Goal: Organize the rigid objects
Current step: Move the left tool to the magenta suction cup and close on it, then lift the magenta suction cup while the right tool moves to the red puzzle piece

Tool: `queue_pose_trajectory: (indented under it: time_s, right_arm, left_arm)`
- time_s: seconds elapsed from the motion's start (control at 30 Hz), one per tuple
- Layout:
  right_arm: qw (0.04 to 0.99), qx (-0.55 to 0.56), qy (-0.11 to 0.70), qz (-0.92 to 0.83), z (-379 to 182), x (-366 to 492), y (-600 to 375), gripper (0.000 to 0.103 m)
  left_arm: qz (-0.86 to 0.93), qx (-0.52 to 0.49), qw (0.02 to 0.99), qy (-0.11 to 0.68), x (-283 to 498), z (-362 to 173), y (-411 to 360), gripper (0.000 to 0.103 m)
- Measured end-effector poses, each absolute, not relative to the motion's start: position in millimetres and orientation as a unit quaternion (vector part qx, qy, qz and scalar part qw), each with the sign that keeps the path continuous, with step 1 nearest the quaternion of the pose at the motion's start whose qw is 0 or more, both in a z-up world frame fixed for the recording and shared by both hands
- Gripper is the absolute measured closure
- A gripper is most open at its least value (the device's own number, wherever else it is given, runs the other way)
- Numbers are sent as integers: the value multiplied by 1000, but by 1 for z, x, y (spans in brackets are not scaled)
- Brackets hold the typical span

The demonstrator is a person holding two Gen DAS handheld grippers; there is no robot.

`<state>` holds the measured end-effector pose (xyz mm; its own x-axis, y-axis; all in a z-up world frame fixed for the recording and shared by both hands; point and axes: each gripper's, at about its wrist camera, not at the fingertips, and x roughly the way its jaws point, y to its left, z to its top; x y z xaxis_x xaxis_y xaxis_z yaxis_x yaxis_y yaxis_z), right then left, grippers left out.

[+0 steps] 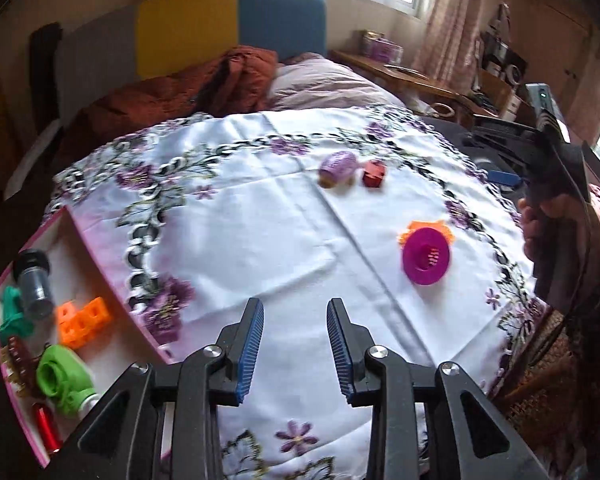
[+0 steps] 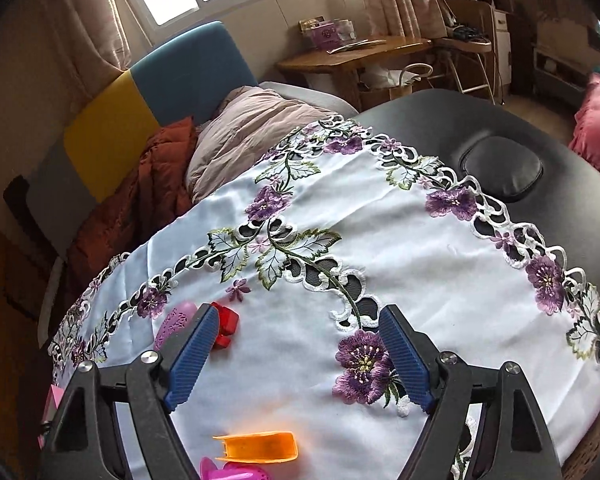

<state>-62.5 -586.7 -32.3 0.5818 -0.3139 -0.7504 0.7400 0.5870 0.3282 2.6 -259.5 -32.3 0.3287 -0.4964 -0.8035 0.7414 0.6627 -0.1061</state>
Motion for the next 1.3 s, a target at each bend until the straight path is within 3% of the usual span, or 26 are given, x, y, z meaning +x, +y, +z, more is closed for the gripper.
queue_pose_trajectory:
  time_s: [0.17, 0.3, 0.57, 0.67, 0.8, 0.87, 0.9, 1.3]
  right_arm:
    - [826, 334, 325, -318, -33, -65, -590, 19]
    - [826, 340, 322, -313, -33, -65, -591, 18]
    - [821, 361, 319, -307, -35, -67, -595, 17]
    - [822, 361, 318, -304, -35, -66, -595, 16]
    - [823, 363, 320, -298, -36, -64, -595, 16]
    - [823, 363, 321, -297, -37, -63, -595, 16]
    - [823, 362, 322, -297, -37, -63, -596, 16]
    - [816, 364, 343, -290, -45, -58, -596, 16]
  left_arm:
    - [-455, 155, 764, 431, -12, -37, -310, 59]
    - [-493, 169, 736, 432, -17, -46, -348, 44]
    - [-514, 190, 700, 458, -16, -76, -395, 41]
    - [-519, 197, 693, 461, -16, -87, -408, 31]
    - [-517, 200, 692, 462, -13, -97, -421, 30]
    - [-512, 201, 691, 470, -11, -105, -423, 37]
    - [-509, 200, 695, 466, -11, -107, -422, 46]
    - [-433, 163, 767, 446, 3, -96, -344, 46]
